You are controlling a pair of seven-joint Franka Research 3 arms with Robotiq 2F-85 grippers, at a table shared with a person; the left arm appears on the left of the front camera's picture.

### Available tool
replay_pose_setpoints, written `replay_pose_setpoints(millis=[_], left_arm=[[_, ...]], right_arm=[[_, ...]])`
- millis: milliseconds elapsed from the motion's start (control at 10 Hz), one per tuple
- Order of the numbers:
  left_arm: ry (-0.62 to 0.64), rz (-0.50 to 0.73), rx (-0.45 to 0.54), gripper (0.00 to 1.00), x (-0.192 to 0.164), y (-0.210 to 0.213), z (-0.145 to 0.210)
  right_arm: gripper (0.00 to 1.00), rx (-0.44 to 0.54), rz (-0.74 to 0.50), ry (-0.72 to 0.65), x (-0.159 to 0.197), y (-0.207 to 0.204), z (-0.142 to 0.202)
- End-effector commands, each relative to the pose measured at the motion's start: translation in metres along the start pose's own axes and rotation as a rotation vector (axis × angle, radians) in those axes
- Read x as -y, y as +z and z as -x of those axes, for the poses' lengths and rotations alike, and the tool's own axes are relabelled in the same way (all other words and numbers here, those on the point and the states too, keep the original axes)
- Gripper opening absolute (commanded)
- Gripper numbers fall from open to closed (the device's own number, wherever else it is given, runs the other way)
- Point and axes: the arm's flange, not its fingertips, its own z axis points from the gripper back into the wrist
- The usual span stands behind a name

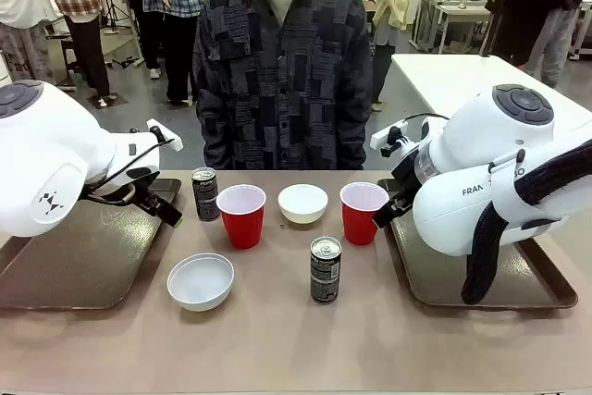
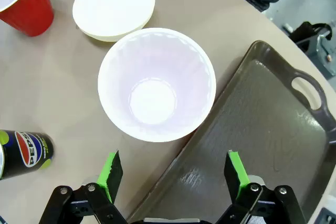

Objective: Prepare tableware on both trays.
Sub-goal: Pick up a Picnic Bowl from the table and place it on a Handle tray.

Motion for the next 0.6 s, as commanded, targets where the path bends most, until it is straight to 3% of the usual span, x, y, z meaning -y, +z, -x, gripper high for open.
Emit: replay_pose_setpoints(millis=[0, 500], left_arm=[[0.0, 0.0, 0.0, 1.0, 0.0001, 0.0, 0.0], [0.0, 0.0, 0.0, 1.0, 0.0001, 0.0, 0.0]], right_arm=[[1.0, 0.0, 0.0, 0.0, 0.0, 0.0, 0.0], [1.0, 0.0, 0.0, 0.0, 0.0, 0.0, 0.0]])
